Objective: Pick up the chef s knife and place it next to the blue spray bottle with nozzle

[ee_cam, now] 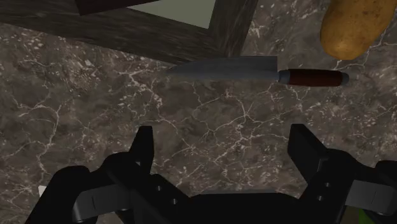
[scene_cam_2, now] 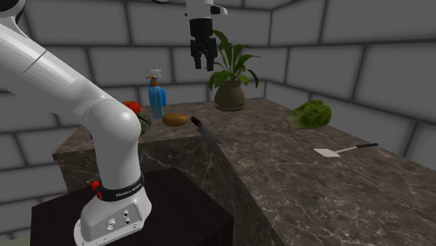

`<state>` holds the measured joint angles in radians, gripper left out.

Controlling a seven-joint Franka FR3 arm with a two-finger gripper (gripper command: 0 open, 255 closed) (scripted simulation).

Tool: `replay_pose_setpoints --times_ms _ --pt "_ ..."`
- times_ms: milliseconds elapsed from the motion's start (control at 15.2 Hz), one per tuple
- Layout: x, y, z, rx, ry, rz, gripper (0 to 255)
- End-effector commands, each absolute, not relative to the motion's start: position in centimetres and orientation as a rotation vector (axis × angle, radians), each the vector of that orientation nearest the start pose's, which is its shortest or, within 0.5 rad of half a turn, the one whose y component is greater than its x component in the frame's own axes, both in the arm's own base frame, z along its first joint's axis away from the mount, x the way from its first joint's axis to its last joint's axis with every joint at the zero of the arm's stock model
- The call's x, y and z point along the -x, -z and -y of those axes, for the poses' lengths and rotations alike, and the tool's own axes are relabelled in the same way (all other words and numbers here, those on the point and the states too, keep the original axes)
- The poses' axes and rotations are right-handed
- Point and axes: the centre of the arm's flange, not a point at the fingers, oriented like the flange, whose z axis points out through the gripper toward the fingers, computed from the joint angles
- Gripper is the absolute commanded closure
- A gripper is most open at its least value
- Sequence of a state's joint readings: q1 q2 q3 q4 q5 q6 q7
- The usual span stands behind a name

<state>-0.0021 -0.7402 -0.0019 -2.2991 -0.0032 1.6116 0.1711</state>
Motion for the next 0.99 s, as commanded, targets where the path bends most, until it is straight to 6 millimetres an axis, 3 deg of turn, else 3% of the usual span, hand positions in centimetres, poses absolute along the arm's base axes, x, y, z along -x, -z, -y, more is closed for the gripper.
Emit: replay_pose_setpoints --times_ms 0,924 --pt "-32.4 -60.7 0.2 3.126 0.083 -0.273 0" --pt "-38.3 -44.6 -5.2 2.974 0.106 0.735 0"
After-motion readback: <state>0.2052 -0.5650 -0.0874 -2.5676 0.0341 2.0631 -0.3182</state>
